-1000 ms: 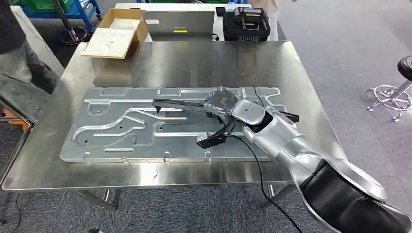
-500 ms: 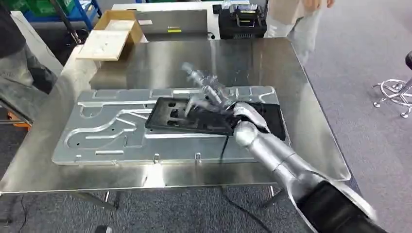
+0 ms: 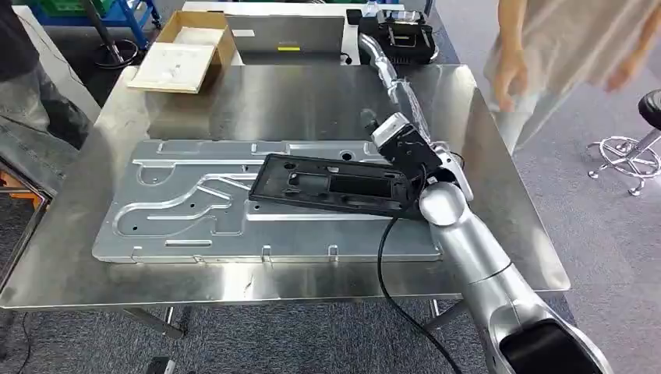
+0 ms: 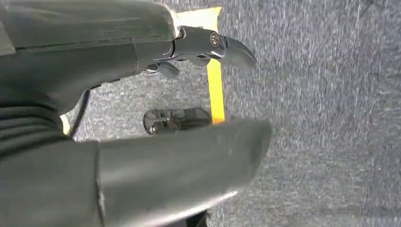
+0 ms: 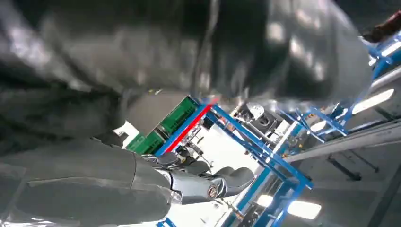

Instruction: Take the parts from the cabinet and place them on the table.

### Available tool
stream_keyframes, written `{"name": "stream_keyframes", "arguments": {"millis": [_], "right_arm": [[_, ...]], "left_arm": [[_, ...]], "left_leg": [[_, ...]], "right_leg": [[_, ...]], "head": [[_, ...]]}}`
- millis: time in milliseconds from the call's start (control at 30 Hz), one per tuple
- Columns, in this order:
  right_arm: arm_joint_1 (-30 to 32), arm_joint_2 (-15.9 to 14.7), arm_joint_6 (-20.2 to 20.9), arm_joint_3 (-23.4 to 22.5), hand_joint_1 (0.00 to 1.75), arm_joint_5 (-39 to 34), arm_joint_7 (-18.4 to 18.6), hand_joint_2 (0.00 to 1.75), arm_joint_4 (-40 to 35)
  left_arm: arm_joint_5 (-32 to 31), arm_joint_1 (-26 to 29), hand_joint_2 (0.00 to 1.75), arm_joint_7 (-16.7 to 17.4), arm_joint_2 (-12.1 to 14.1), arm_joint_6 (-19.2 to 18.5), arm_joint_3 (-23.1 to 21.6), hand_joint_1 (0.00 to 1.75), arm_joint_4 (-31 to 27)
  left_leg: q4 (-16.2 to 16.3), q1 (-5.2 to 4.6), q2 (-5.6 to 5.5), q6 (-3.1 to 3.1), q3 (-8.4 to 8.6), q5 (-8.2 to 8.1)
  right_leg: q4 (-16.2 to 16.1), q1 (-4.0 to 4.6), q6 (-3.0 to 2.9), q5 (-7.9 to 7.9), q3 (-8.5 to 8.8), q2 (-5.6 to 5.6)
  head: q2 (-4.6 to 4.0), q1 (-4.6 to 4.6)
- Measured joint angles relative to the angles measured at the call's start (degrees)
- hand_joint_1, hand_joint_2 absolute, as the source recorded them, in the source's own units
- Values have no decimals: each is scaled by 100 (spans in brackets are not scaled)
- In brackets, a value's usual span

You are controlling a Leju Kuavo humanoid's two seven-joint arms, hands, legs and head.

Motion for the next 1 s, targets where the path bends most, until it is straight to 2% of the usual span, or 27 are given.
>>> {"name": "stream_keyframes", "arguments": {"millis": [33, 67, 100, 133, 167, 200, 233, 333, 367, 400, 433, 500, 533, 567, 600, 633, 667, 700, 733, 767, 800, 867, 900, 933, 967, 1000], "right_arm": [[41, -15, 0, -4, 0, 0, 0, 0, 0], [76, -26, -2, -11, 0, 0, 0, 0, 0], [92, -33, -2, -17, 0, 0, 0, 0, -9], [90, -35, -2, -22, 0, 0, 0, 0, -26], [84, -46, -2, -44, 0, 0, -2, 0, -48], [75, -48, -4, -59, 0, 0, -4, 0, -66], [69, -48, -7, -61, 0, 2, -13, 0, -79], [112, -55, -50, -81, 0, -8, -100, 0, -98], [145, -61, -81, -118, 0, -61, -168, 0, -144], [179, -59, -90, -155, 0, -134, -232, 0, -208], [199, -59, -100, -199, 0, -240, -316, 0, -301], [342, -59, -228, -333, 0, -424, -451, 0, -586], [492, -59, -339, -444, 0, -483, -516, 0, -821], [652, -61, -459, -562, 0, -481, -568, 0, -1103], [866, -74, -576, -665, 0, -402, -590, 0, -1381], [1137, -123, -823, -783, 0, -105, -579, 0, -1746], [1779, -172, -1153, -912, 0, 363, -597, 0, -2127], [2745, -243, -1729, -1170, 0, 911, -936, 0, -2761], [3823, -245, -2192, -1428, 0, 1166, -1397, 0, -3206], [4579, -245, -2407, -1625, 0, 1207, -1627, 0, -3404], [5103, -243, -2499, -1764, 0, 1202, -1666, 0, -3408], [5771, -245, -2807, -1869, 0, 1233, -1720, 0, -3581], [6025, -247, -2916, -1913, 0, 1213, -1742, 0, -3642], [6358, -249, -2949, -2004, 0, 1141, -1753, 0, -3659], [6604, -240, -2904, -2077, 0, 1115, -1755, 0, -3641], [6755, -177, -2780, -2195, 0, 1095, -1755, 0, -3604]], "left_arm": [[0, 3, 0, 0, 0, 0, -2, 0, 0], [0, 3, 0, 0, 0, 0, -2, 0, 0], [0, 0, 0, 0, 0, 0, -4, 0, 0], [0, 0, 0, 0, 0, 0, -9, 0, 0], [0, 0, 0, 0, -2, 0, -13, 0, 0], [0, 2, 0, 0, -9, -2, -20, 0, 0], [0, -3, 0, -2, -35, -4, -24, 0, 0], [2, -8, 0, -15, -35, -15, -52, 0, 0], [2, -10, 0, -20, -35, -28, -59, 0, 0], [4, -11, 0, -24, -24, -37, -61, 0, 0], [15, -12, 0, -41, -26, -50, -61, 0, 0], [61, -7, 0, -99, -26, -90, -63, 0, 0], [96, 8, 0, -142, -24, -103, -63, 0, 0], [149, 33, 0, -199, -24, -107, -63, 0, 0], [199, 65, 0, -245, -20, -107, -61, 0, 0], [289, 100, 0, -313, -11, -101, -52, 0, 0], [388, 142, 0, -384, -7, -75, -17, 0, 0], [530, 199, 0, -504, 0, -37, 82, 0, 0], [612, 307, 0, -599, 0, -22, 159, 0, 0], [654, 427, 0, -636, 2, -9, 221, 0, 0], [671, 528, 0, -647, 9, 15, 269, 0, 0], [697, 586, 0, -675, 22, 24, 343, 0, 0], [708, 575, 0, -682, 24, 39, 372, 0, 0], [713, 537, 0, -675, 28, 70, 420, 0, 0], [713, 520, 0, -671, 42, 101, 457, 0, 0], [704, 526, 0, -647, 46, 118, 483, 0, 0]], "left_leg": [[5, -4, 0, 3, -2, -2], [8, -7, -5, 4, 0, -3], [12, -9, -13, 5, 4, -5], [18, -15, -22, 1, 8, -9], [19, -23, -26, -5, 23, -15], [16, -22, -28, -14, 30, -23], [27, -52, -25, -40, 8, -31], [1, -28, -22, -124, -1, -13], [-13, -61, -26, -166, 16, -11], [48, -35, -22, -183, -12, -88], [259, -48, -19, -197, -92, -253], [1121, -31, -19, -226, -485, -688], [1566, -30, -18, -247, -698, -851], [1758, -29, -17, -259, -795, -863], [1665, -24, -16, -260, -750, -741], [1330, -16, -15, -254, -575, -541], [817, -4, -20, -249, -309, -296], [237, 11, -38, -238, 18, -66], [27, 5, -77, -223, 201, -190], [14, -8, -77, -186, 177, -168], [62, -15, -47, -172, 158, -175], [57, -61, 5, -109, 144, -172], [-12, -35, 13, -46, 144, -129], [-32, -22, 32, 14, 138, -88], [-33, -22, 28, 59, 104, -59], [-32, -33, 37, 79, 64, -37]], "right_leg": [[403, -3, 9, -109, -203, 0], [500, -8, 10, -65, -263, 0], [318, -12, -1, 111, -192, 0], [-68, -12, -24, 349, -11, 0], [-626, -5, -65, 627, 261, 1], [-1147, 26, -128, 834, 514, 0], [-1296, 58, -162, 747, 591, -1], [-1326, 82, -173, 763, 552, 7], [-1385, 50, -210, 790, 575, 2], [-1443, -4, -237, 821, 621, -24], [-1462, -14, -265, 827, 632, -21], [-1458, -7, -285, 821, 633, -32], [-1456, -2, -291, 815, 633, -42], [-1452, -2, -289, 808, 632, -42], [-1435, -5, -283, 807, 638, -43], [-1420, -7, -275, 796, 644, -38], [-1414, -11, -247, 772, 674, -35], [-1414, 6, -186, 716, 747, -75], [-1412, 59, -147, 651, 792, -181], [-1369, 59, -138, 636, 796, -188], [-1356, 61, -121, 646, 768, -162], [-1361, 19, -77, 670, 740, -114], [-1356, 19, -53, 655, 745, -100], [-1241, 2, -19, 468, 720, -78], [-945, 0, 3, 167, 626, -63], [-507, -12, 20, -155, 470, -52]], "head": [[0, 0], [0, 0], [0, 0], [0, 0], [0, 0], [0, 0], [0, -2], [0, 0], [0, -2], [0, 0], [0, -2], [0, -2], [0, -2], [0, -2], [0, -2], [0, -2], [0, -4], [0, -4], [0, -2], [0, 0], [0, 2], [0, 0], [0, 2], [0, 7], [0, 7], [0, 7]]}}
